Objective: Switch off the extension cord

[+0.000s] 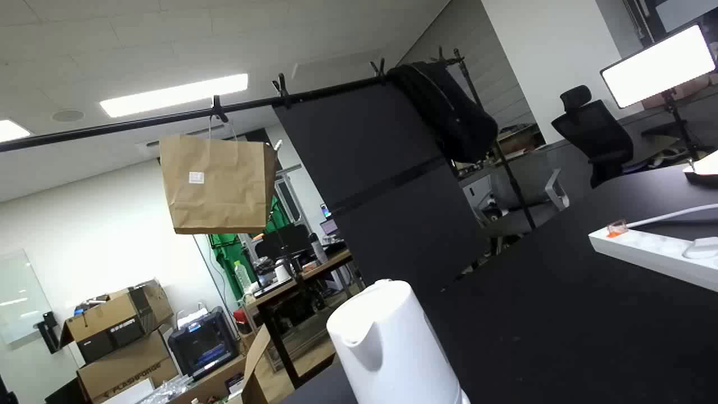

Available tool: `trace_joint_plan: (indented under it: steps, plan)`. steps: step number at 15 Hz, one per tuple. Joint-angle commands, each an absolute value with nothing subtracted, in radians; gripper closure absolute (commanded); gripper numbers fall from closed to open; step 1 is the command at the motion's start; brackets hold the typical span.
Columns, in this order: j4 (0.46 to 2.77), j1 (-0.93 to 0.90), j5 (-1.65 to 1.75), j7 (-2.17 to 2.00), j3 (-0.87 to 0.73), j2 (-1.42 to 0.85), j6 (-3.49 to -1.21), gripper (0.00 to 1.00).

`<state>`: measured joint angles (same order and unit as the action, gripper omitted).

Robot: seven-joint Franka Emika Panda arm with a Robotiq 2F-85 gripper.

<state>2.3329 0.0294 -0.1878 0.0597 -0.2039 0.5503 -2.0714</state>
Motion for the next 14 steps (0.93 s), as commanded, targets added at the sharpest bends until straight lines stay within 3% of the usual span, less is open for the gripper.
trace_joint_plan:
  steps: [1, 11, 14]
  plan:
    - [2.33, 0.05, -0.199, 0.069, -0.187, 0.547, -2.068, 0.0]
    - [2.329, 0.05, -0.199, 0.069, -0.188, 0.548, -2.068, 0.0]
    - [2.301, 0.054, -0.186, 0.084, -0.187, 0.456, -2.138, 0.0]
